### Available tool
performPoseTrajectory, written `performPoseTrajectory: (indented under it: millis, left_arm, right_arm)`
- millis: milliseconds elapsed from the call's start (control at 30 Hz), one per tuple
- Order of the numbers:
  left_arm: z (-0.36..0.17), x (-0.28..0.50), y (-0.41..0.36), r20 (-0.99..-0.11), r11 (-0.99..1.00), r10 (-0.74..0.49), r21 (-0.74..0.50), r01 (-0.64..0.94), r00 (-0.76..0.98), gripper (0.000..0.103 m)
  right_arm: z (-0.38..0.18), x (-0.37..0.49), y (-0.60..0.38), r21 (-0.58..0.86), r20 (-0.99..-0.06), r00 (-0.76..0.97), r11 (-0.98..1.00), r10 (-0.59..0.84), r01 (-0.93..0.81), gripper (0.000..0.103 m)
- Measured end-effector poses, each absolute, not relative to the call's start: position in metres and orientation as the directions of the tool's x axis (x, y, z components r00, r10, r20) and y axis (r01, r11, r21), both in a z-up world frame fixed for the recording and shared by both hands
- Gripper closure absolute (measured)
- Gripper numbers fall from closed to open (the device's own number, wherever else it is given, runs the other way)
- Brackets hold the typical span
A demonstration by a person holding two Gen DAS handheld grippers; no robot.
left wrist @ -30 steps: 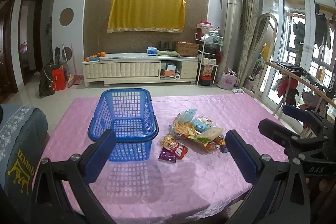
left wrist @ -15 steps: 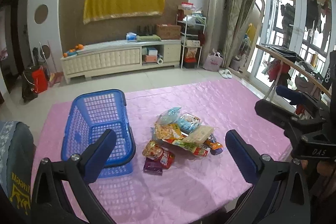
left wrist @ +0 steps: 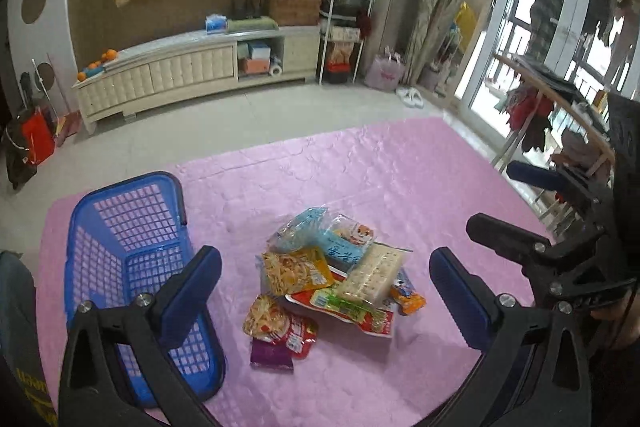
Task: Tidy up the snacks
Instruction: 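Move the right tool down to the snack pile and close on a blue-labelled clear bag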
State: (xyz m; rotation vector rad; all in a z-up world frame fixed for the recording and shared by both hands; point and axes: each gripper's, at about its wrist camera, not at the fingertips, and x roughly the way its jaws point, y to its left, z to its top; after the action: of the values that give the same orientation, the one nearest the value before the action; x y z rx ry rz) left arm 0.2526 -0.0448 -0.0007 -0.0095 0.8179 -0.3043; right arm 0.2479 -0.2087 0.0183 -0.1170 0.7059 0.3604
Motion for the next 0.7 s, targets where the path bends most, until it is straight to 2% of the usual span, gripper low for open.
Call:
performPoseTrajectory:
  millis: [333, 700]
  left_arm:
    - [-0.062, 0.308, -0.046, -0.794, 0.962, -0.265, -0.177, 0.208, 0.547, 0.000]
    - [-0.101, 0.328, -0.069, -0.837, 0.966, -0.214, -0.105, 0.236, 0.504, 0.005]
  right_arm:
    - [-0.038, 0.318, -0.211, -0.042, -0.760, 0.601, 0.904, 0.248, -0.426, 0.000]
    - [-0.096, 0.340, -0.200, -0.048, -0.835, 0.472, 0.819, 0.281, -0.572, 0.003]
